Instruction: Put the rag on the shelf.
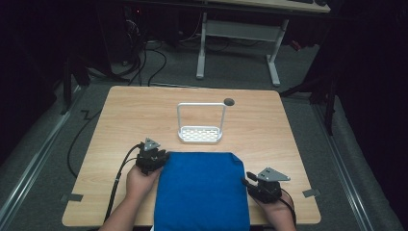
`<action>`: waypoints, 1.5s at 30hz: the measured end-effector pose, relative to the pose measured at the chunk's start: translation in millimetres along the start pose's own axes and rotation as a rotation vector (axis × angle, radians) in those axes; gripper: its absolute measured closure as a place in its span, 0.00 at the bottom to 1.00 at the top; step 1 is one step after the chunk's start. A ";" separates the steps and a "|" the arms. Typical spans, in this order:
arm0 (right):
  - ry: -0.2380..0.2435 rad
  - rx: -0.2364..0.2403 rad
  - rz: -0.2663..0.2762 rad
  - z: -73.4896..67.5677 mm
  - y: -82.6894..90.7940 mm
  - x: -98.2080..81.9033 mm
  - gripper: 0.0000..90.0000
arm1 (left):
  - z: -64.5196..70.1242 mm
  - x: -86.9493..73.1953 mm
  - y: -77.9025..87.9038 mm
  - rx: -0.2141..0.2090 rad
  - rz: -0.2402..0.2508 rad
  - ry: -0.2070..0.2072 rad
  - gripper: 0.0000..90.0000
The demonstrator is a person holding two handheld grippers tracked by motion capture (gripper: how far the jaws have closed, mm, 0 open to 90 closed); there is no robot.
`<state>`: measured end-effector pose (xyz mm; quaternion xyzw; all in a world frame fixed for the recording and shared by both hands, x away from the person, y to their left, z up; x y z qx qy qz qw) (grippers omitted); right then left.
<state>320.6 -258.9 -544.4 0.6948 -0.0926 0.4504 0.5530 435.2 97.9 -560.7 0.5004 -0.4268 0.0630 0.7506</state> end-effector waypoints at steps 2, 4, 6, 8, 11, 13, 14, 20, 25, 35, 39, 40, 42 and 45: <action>0.003 -0.003 0.010 -1.5 -0.5 3.8 0.68 | 1.1 -0.1 -0.1 0.001 -0.004 -0.015 0.88; -0.006 -0.007 0.018 -2.9 -0.9 9.4 0.66 | 2.4 -0.4 -0.2 0.000 -0.007 -0.025 0.91; -0.003 -0.015 0.018 -2.9 -2.5 17.2 0.64 | 2.4 -0.6 -0.1 -0.004 -0.008 -0.028 0.93; 0.003 -0.023 0.019 -2.0 -5.2 27.1 0.63 | 2.0 -0.5 -0.1 -0.011 -0.008 -0.024 0.94; 0.002 -0.041 0.019 1.2 -12.4 42.3 0.62 | 1.1 -0.6 0.1 -0.020 -0.010 -0.017 0.94; -0.006 -0.053 0.017 3.4 -20.3 51.9 0.62 | 1.9 -0.7 0.2 -0.015 -0.008 -0.024 0.93; -0.004 -0.061 0.015 4.2 -23.1 54.3 0.61 | 2.2 -0.8 0.3 -0.013 -0.009 -0.030 0.93; -0.022 -0.091 -0.035 16.0 -50.3 58.8 0.60 | 1.1 -0.8 0.4 -0.028 -0.011 -0.019 0.92; -0.031 -0.081 -0.034 17.7 -63.0 53.4 0.60 | 1.0 -0.8 0.3 -0.028 -0.009 -0.017 0.92; -0.007 -0.115 -0.074 20.5 -70.3 49.9 0.69 | -0.7 -1.0 0.5 -0.035 -0.010 -0.003 0.93; -0.020 -0.119 -0.069 25.3 -68.1 49.0 0.73 | -1.0 -1.1 0.7 -0.038 -0.010 0.003 0.93; -0.026 -0.118 -0.067 26.0 -67.9 48.9 0.74 | -1.0 -1.1 0.7 -0.039 -0.010 0.004 0.93; -0.034 -0.117 -0.064 28.4 -67.5 48.4 0.76 | -0.8 -1.2 0.7 -0.039 -0.008 0.008 0.93; -0.048 -0.106 -0.060 31.7 -67.1 47.8 0.79 | -0.8 -1.2 0.6 -0.040 -0.004 0.013 0.93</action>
Point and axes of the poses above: each handheld gripper's, and its own axes: y roughly backward along the jaws, x roughly out of its top, z roughly to its right, the point moved 4 cm from there along -y, roughly forward along the jaws, and after that the axes turned 5 degrees about -z, right-handed, at the moved point
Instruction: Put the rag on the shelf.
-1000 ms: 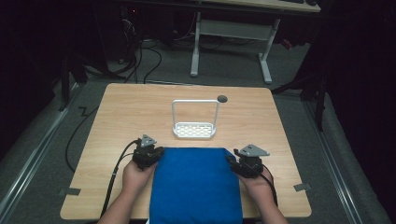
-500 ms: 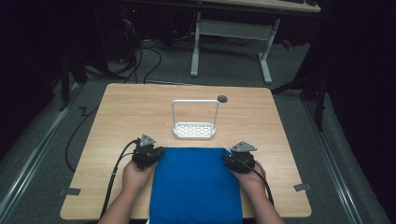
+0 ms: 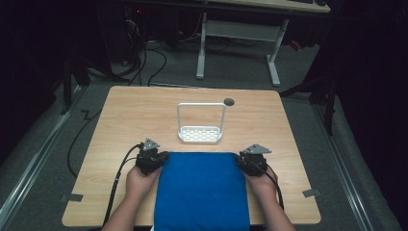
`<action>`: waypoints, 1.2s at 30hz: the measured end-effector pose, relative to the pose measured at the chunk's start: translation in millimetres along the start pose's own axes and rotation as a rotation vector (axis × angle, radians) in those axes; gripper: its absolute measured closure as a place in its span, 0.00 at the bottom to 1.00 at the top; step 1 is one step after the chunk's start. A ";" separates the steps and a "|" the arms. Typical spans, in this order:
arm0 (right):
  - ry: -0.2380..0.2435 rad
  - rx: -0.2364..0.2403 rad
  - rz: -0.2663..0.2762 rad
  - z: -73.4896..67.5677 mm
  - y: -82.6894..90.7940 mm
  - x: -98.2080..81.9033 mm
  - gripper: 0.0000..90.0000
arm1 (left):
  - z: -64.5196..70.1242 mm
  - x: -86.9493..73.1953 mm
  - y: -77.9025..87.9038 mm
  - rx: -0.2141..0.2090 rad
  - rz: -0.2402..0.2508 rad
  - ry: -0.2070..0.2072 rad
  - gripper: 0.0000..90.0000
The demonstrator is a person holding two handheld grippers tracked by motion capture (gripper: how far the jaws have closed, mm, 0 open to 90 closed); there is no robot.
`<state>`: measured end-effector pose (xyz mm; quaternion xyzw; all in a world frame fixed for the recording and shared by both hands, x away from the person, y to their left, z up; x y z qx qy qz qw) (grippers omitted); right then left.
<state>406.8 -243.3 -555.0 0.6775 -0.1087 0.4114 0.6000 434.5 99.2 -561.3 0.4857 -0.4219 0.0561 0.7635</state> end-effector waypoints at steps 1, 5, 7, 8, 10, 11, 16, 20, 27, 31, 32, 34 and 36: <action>-0.007 0.006 0.002 0.9 0.3 -0.1 0.80 | 0.0 0.0 0.0 -0.001 0.001 0.001 0.93; -0.014 0.018 0.001 2.1 0.3 -1.4 0.82 | -0.3 -0.1 0.1 -0.001 -0.001 0.001 0.93; -0.023 0.023 0.001 2.6 0.2 -2.3 0.82 | -0.4 -0.1 0.1 -0.002 0.000 0.002 0.93; -0.027 0.026 0.001 2.7 0.2 -2.8 0.82 | -0.4 -0.1 0.2 -0.002 -0.001 0.001 0.93; -0.027 0.028 0.002 2.7 0.5 -3.1 0.83 | -0.5 -0.2 0.3 -0.002 -0.002 0.003 0.93; -0.027 0.029 0.002 2.5 0.6 -3.1 0.83 | -0.5 -0.1 0.3 -0.005 -0.002 0.005 0.93; -0.025 0.035 -0.001 2.2 0.4 -3.2 0.91 | -1.6 -0.1 0.2 -0.003 -0.001 0.011 0.94; -0.026 0.040 0.001 1.2 0.4 -3.0 0.96 | -0.8 -0.2 0.1 0.003 -0.002 0.005 0.97; -0.019 0.046 0.015 -1.2 3.0 -2.2 0.97 | 0.8 -0.5 0.5 0.010 -0.004 -0.010 0.97; -0.014 0.046 0.030 -3.7 6.0 -2.4 0.97 | 2.9 -1.1 1.1 0.018 -0.003 -0.036 0.97; -0.003 0.045 0.032 -4.8 7.1 -2.2 0.97 | 3.5 -1.1 1.1 0.019 -0.002 -0.041 0.97; -0.004 0.047 0.042 -6.1 9.1 -1.7 0.97 | 3.5 -1.2 1.5 0.019 -0.002 -0.044 0.97; 0.002 0.047 0.052 -6.8 10.7 -1.0 0.98 | 2.7 -1.2 3.5 0.018 0.021 -0.039 0.98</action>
Point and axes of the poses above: each handheld gripper's, and its own axes: y roughly backward along the jaws, x roughly out of its top, z roughly to its right, the point moved 4 cm from there along -y, roughly forward along the jaws, and after that the axes turned 5 degrees about -z, right-handed, at the moved point
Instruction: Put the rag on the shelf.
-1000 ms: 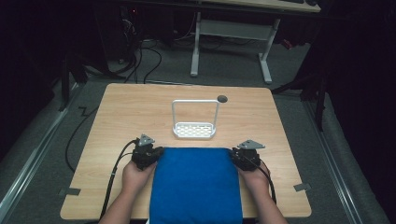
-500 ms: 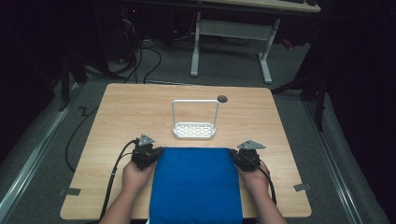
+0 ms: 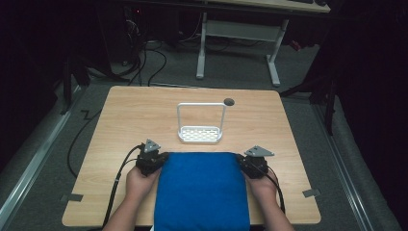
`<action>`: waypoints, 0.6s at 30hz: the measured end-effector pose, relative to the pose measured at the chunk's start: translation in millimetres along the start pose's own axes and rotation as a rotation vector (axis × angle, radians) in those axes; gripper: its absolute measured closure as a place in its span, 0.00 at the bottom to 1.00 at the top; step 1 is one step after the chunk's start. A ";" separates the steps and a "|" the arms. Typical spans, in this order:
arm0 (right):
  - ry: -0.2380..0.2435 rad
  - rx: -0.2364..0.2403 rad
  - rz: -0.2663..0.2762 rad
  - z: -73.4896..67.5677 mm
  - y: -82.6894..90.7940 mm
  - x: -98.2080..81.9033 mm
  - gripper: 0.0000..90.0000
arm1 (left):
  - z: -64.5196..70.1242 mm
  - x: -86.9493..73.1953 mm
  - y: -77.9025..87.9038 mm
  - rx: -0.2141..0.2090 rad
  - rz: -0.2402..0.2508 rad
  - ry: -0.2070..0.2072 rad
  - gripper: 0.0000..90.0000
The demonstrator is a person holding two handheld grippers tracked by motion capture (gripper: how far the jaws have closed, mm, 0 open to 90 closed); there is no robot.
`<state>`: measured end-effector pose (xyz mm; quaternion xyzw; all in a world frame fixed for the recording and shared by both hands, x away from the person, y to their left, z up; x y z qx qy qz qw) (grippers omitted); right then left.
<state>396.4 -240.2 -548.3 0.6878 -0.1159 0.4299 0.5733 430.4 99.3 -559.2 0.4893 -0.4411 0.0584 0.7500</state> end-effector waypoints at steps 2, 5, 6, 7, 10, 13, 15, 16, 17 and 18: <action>-0.003 0.002 0.005 -0.7 1.2 0.4 0.98 | -0.7 0.0 1.3 -0.010 0.007 0.006 0.98; -0.007 0.004 0.015 -1.8 3.6 1.1 0.98 | -0.8 0.1 3.7 -0.015 0.027 0.003 0.98; -0.007 0.003 0.017 -2.0 4.4 1.3 0.98 | -0.7 0.1 4.6 -0.017 0.036 0.006 0.98; -0.006 0.005 0.019 -2.4 5.2 1.6 0.98 | -1.1 0.1 5.9 -0.018 0.047 0.009 0.98; -0.006 0.006 0.027 -2.6 7.3 2.1 0.98 | -2.0 0.1 8.6 -0.026 0.068 0.017 0.98; -0.001 0.007 0.035 -2.9 9.4 2.6 0.98 | -1.9 0.1 10.5 -0.026 0.084 0.016 0.98; 0.001 0.008 0.038 -3.2 10.5 2.9 0.98 | -1.3 0.5 11.2 -0.024 0.091 0.012 0.98; 0.000 0.007 0.040 -3.4 11.1 3.1 0.98 | -1.1 0.7 12.0 -0.023 0.093 0.011 0.98; -0.002 0.007 0.043 -3.3 11.9 3.5 0.98 | -1.0 1.2 13.0 -0.021 0.102 0.010 0.98; -0.003 0.006 0.050 -3.0 13.1 4.1 0.98 | -1.1 1.4 13.8 -0.020 0.105 0.008 0.98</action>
Point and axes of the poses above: each handheld gripper's, and its own axes: y roughly backward along the jaws, x roughly out of its top, z roughly to its right, the point moved 4 cm from there along -y, roughly forward along the jaws, and after that the axes turned 5 degrees about -z, right-handed, at the moved point
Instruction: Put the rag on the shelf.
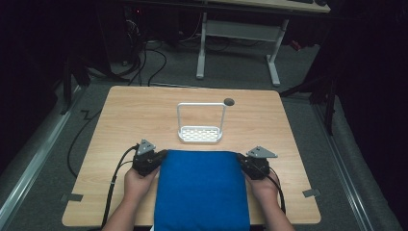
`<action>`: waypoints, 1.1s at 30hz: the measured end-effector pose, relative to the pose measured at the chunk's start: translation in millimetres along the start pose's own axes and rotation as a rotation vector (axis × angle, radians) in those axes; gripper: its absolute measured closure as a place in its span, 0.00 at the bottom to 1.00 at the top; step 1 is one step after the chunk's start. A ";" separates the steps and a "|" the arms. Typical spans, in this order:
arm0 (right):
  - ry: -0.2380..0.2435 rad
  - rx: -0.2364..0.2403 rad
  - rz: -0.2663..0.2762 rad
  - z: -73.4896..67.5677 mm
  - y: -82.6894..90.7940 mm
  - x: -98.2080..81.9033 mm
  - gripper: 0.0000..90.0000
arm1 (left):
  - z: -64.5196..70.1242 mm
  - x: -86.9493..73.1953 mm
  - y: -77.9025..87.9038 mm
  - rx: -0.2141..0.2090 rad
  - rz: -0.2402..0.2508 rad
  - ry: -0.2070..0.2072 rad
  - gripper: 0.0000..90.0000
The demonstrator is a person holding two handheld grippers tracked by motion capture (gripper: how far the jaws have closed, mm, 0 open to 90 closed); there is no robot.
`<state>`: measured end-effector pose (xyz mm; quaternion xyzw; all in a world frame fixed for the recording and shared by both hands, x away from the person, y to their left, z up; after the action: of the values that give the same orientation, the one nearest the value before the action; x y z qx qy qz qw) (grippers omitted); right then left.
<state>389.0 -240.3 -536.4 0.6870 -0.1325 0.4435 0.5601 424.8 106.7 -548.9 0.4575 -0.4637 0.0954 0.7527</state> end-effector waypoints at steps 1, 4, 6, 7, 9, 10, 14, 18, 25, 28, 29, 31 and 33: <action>-0.005 -0.001 0.003 0.0 1.0 0.3 0.98 | 0.2 0.6 1.1 -0.002 0.008 0.002 0.98; -0.009 -0.003 0.022 0.6 4.6 2.0 0.98 | 1.2 3.0 5.3 -0.005 0.031 0.010 0.98; -0.013 -0.002 0.032 0.8 7.2 3.0 0.98 | 3.2 5.7 9.4 -0.001 0.057 0.004 0.98; -0.018 -0.001 0.035 0.5 8.2 3.2 0.98 | 4.2 7.1 11.7 0.000 0.068 0.003 0.98; -0.016 0.000 0.052 0.2 11.5 4.8 0.98 | 6.6 10.1 16.6 0.002 0.092 -0.001 0.98; -0.015 0.001 0.060 -0.2 13.5 5.7 0.98 | 7.4 11.2 18.3 0.003 0.102 -0.004 0.98; -0.013 0.003 0.095 -1.8 23.0 9.4 0.98 | 11.7 17.3 27.5 0.003 0.145 -0.009 0.98; -0.002 0.001 0.130 -4.1 33.0 13.4 0.98 | 15.6 22.6 36.8 0.002 0.181 -0.015 0.98; 0.000 0.004 0.176 -6.4 42.9 18.1 0.98 | 22.8 29.8 49.6 0.003 0.231 -0.033 0.98; 0.006 0.001 0.198 -7.4 48.0 20.2 0.98 | 25.1 32.3 53.9 0.002 0.244 -0.037 0.98; 0.005 0.001 0.205 -7.4 48.7 20.6 0.98 | 25.8 33.2 55.2 0.003 0.248 -0.040 0.98; -0.002 0.001 0.217 -7.1 50.9 21.5 0.98 | 26.8 34.6 58.1 0.001 0.258 -0.044 0.98; -0.007 0.005 0.232 -6.9 54.5 23.2 0.98 | 27.4 36.0 61.4 0.000 0.266 -0.046 0.98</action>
<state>362.1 -245.3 -483.4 0.6699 -0.2118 0.5032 0.5031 393.0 109.9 -479.6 0.3940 -0.5373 0.1836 0.7227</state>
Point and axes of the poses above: each handheld gripper's, and its own axes: y roughly backward along the jaws, x roughly out of its top, z roughly to its right, the point moved 4 cm from there along -y, roughly forward along the jaws, and after that the axes turned 5 degrees about -z, right-handed, at the moved point
